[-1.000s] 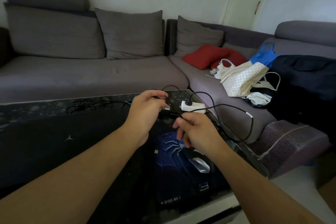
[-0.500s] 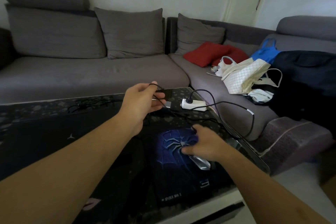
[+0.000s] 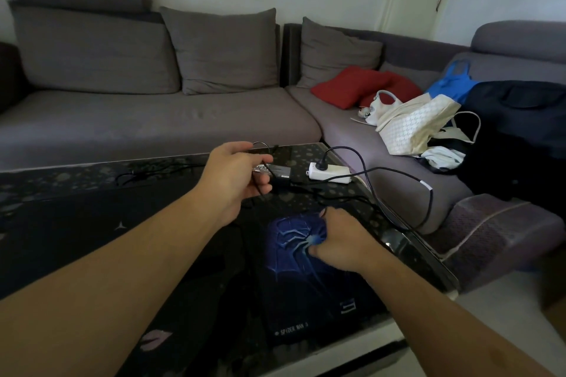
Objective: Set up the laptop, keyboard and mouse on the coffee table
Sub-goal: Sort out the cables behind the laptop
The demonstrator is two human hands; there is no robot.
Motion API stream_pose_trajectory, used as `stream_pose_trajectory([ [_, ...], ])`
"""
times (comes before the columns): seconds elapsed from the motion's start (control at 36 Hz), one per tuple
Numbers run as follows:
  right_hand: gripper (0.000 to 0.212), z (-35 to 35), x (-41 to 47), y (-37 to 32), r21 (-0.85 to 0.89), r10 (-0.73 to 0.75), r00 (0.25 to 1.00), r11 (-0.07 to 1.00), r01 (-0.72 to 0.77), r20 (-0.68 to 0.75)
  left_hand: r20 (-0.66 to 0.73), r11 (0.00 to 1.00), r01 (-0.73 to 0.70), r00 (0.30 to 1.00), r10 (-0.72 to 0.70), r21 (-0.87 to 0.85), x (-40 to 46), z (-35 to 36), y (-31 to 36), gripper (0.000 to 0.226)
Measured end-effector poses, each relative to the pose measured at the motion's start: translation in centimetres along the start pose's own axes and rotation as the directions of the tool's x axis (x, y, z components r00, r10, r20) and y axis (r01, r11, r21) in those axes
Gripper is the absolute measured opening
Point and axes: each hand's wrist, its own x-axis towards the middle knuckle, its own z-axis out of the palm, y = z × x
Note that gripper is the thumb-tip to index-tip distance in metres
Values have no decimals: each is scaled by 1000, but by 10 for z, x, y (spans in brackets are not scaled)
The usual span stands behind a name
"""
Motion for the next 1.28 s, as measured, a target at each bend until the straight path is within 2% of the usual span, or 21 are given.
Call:
stream_pose_trajectory([
  [0.06, 59, 1, 1, -7, 81, -4, 989, 997, 16, -147, 4, 1000, 4, 1000, -4, 18, -2, 3, -2, 40],
  [0.11, 68, 1, 2, -10, 45, -30, 962, 998, 44, -270, 6, 999, 10, 1000, -10, 41, -3, 4, -4, 36],
  [0.17, 66, 1, 2, -12, -19, -162, 933, 986, 165, -322, 28, 999, 10, 1000, -12, 50, -5, 4, -2, 32],
  [0.22, 45, 1, 4, -11, -138, -289, 910, 956, 259, -299, 40, 998, -8, 999, 5, 65, -7, 3, 1, 32],
  [0.28, 26, -5, 5, -8, -136, -255, 941, 964, 229, -221, -6, 998, -35, 999, 35, 44, -4, 0, 3, 37],
  [0.33, 28, -11, 4, -2, -75, -197, 975, 979, 189, -106, -107, 998, -55, 992, 59, 37, 8, -10, 3, 46],
  [0.39, 24, -15, 2, 5, -87, -188, 981, 979, 183, -50, -185, 978, -58, 978, 95, 199, 21, -22, 2, 55],
  [0.44, 25, -18, 0, 12, -42, -182, 983, 983, 181, -35, -157, 849, 25, 985, 69, 528, 20, -28, 2, 58],
  [0.5, 26, -22, -2, 15, 59, -198, 980, 978, 198, -15, -117, 618, 122, 992, -48, 777, 13, -28, -4, 62],
  [0.58, 21, -26, -5, 10, 259, -254, 967, 934, 247, -6, -56, 412, 76, 997, -61, 908, 5, -25, -21, 78],
  [0.64, 23, -28, -6, 3, 371, -282, 959, 888, 272, -27, 13, 373, -15, 1000, 9, 928, 1, -21, -30, 50],
  [0.69, 27, -30, -6, -1, 473, -309, 950, 830, 294, -48, 127, 502, -41, 982, -137, 864, -6, -9, -38, 41],
  [0.78, 23, -33, -10, -6, 616, -382, 922, 710, 340, -68, 309, 764, 186, 836, -453, 618, -24, 11, -49, 59],
  [0.81, 23, -34, -12, -7, 619, -405, 912, 699, 359, -71, 349, 825, 242, 819, -456, 511, -26, 15, -52, 58],
  [0.86, 27, -32, -15, -8, 573, -436, 898, 723, 386, -55, 340, 928, 301, 868, -361, 217, -25, 23, -57, 42],
  [0.92, 30, -29, -16, -5, 493, -433, 901, 784, 376, 0, 216, 959, 279, 940, -263, -49, -19, 28, -54, 25],
  [1.0, 30, -25, -15, 6, 300, -334, 936, 909, 290, 107, 103, 956, 220, 974, -203, -192, -8, 25, -39, 23],
  [1.08, 28, -20, -12, 23, -8, -173, 979, 985, 175, 110, 19, 959, 150, 989, -150, -239, 2, 12, -15, 22],
  [1.17, 10, -21, -12, 23, -230, 2, 999, 973, 8, 44, -90, 963, 104, 988, -129, -249, 12, -1, -1, 17],
  [1.22, 18, -25, -15, 11, -319, 10, 999, 948, 1, 34, -88, 970, 118, 986, -139, -214, 12, -4, -1, 17],
  [1.28, 25, -29, -17, -4, -335, -98, 995, 937, 98, 16, -49, 982, 128, 989, -136, -137, 6, -3, -6, 22],
])
